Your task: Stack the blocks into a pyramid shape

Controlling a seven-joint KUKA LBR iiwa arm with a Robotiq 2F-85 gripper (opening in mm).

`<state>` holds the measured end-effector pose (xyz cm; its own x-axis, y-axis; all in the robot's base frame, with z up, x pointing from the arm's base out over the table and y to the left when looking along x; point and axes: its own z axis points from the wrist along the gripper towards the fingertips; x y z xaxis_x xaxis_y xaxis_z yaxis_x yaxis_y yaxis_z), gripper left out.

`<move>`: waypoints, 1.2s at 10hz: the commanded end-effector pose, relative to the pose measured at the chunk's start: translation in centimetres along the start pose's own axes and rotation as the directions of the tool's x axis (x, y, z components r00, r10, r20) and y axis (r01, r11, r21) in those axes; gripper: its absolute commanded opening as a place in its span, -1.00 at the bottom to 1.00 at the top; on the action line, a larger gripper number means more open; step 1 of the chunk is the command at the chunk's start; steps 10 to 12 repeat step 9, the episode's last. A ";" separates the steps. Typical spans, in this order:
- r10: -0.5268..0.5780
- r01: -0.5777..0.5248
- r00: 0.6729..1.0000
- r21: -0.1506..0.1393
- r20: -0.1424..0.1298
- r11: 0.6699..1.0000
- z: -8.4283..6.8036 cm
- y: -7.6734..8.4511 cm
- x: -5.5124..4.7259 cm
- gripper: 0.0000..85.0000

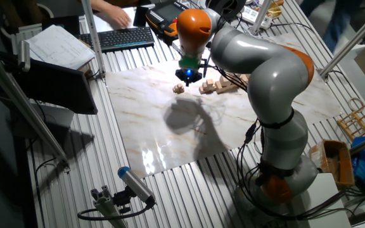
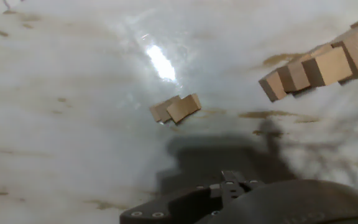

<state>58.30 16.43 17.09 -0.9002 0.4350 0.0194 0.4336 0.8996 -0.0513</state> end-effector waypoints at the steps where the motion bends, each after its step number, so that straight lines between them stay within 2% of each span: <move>1: -0.587 0.586 0.809 0.025 0.032 0.810 0.0 0.1 0.0 -1.00; 7: -0.587 0.586 0.810 0.016 0.018 0.810 0.0 0.0 0.1 -1.00; 12: -0.585 0.585 0.810 0.013 0.018 0.811 0.0 0.0 0.1 -1.00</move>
